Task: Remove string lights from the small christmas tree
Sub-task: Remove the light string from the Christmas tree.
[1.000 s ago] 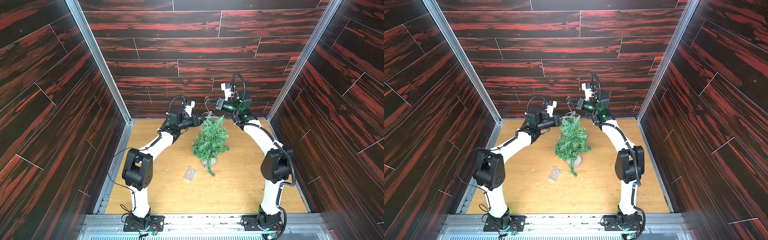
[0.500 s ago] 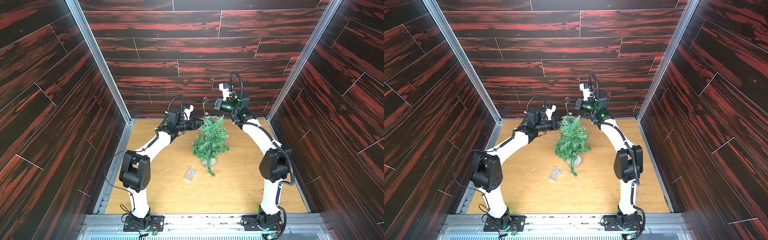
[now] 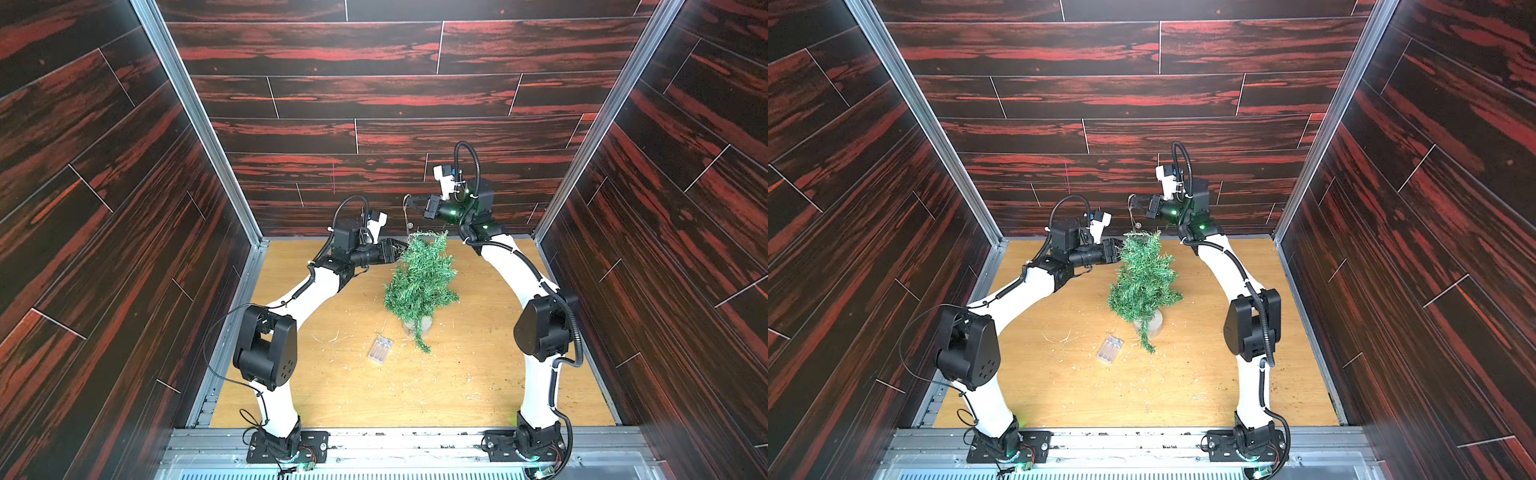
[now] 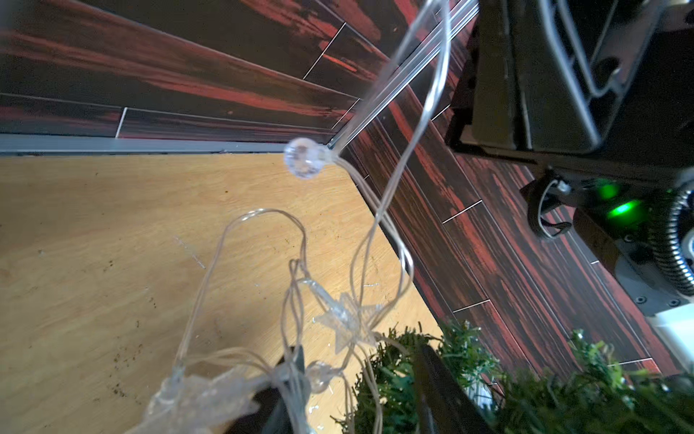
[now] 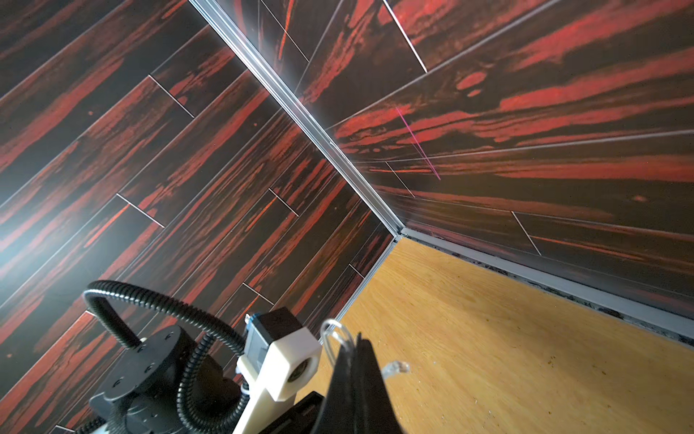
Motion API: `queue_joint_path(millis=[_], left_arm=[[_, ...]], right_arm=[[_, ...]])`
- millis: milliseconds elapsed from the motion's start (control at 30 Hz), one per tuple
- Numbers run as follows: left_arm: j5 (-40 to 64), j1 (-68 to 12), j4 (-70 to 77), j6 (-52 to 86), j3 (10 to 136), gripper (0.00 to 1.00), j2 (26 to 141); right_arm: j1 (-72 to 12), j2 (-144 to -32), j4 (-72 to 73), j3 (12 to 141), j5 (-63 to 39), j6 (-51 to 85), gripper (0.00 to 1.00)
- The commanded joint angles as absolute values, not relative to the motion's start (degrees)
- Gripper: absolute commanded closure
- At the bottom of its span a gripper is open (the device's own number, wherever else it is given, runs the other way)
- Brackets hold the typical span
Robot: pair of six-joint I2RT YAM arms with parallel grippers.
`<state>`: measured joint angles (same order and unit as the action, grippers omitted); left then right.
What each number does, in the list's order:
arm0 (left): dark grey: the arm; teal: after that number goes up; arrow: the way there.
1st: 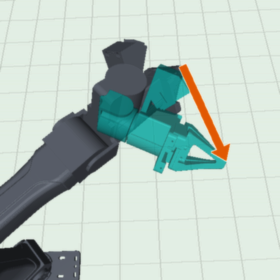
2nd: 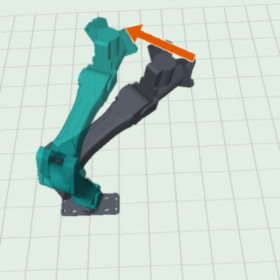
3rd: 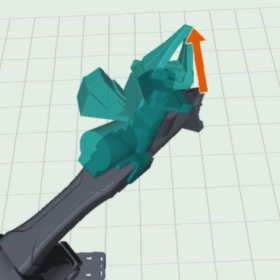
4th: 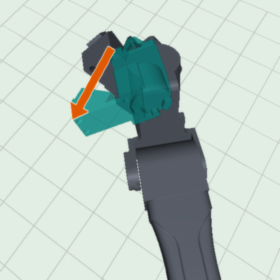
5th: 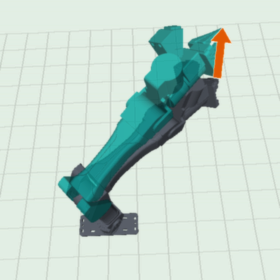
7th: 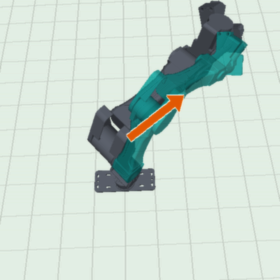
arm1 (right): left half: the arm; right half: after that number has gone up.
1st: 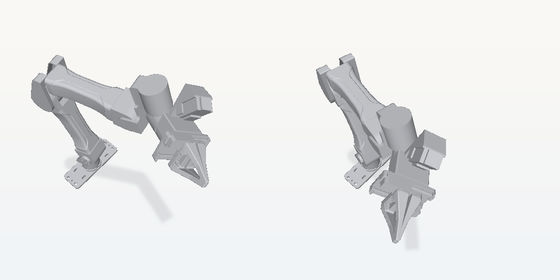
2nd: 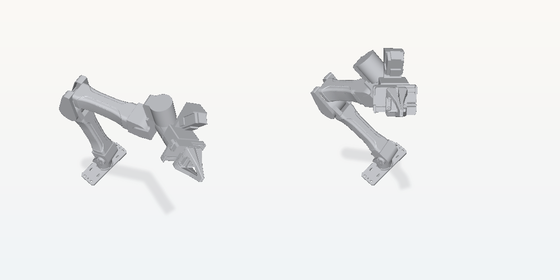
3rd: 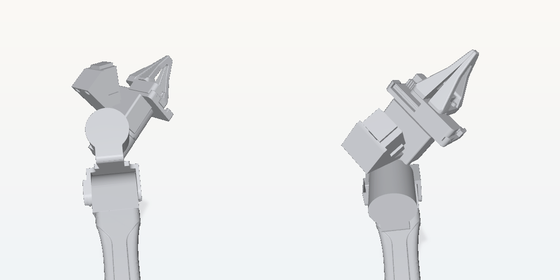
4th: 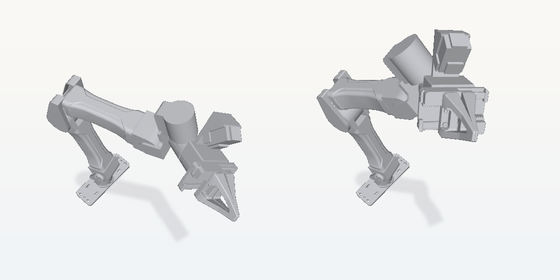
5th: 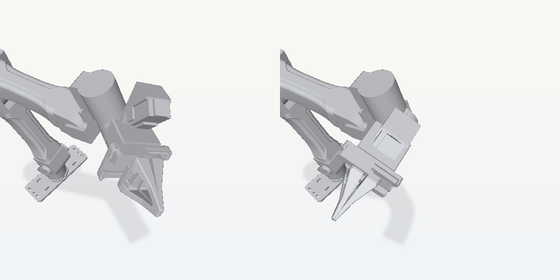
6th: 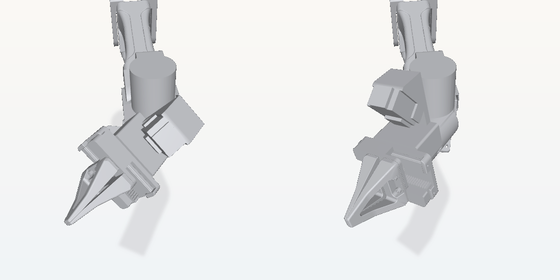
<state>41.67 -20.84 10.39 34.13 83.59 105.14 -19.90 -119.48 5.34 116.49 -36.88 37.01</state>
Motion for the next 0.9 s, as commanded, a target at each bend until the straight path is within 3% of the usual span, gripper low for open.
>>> queue_joint_path(millis=[0, 433, 667, 767, 867], left_arm=[[42.66, -20.80, 13.08, 35.11, 85.99, 0.49, 104.33], [42.44, -22.85, 13.80, 39.16, 96.63, 0.54, 112.43], [41.89, -23.11, 11.96, 38.73, 97.27, 0.92, 113.65], [40.98, -22.98, 9.40, 37.18, 97.51, 1.00, 113.42], [39.32, -22.65, 6.63, 36.24, 97.87, 1.00, 113.07]], right_arm=[[-20.24, -122.26, 4.97, 117.95, -37.53, 37.19, 1.00], [-20.48, -121.55, 4.76, 117.66, -38.15, 36.88, 1.00], [-20.51, -121.03, 3.52, 117.69, -37.97, 35.60, 1.00], [-20.52, -121.11, 3.43, 117.64, -38.29, 35.81, 1.00], [-20.53, -121.04, 3.14, 117.60, -38.45, 35.73, 1.00]])
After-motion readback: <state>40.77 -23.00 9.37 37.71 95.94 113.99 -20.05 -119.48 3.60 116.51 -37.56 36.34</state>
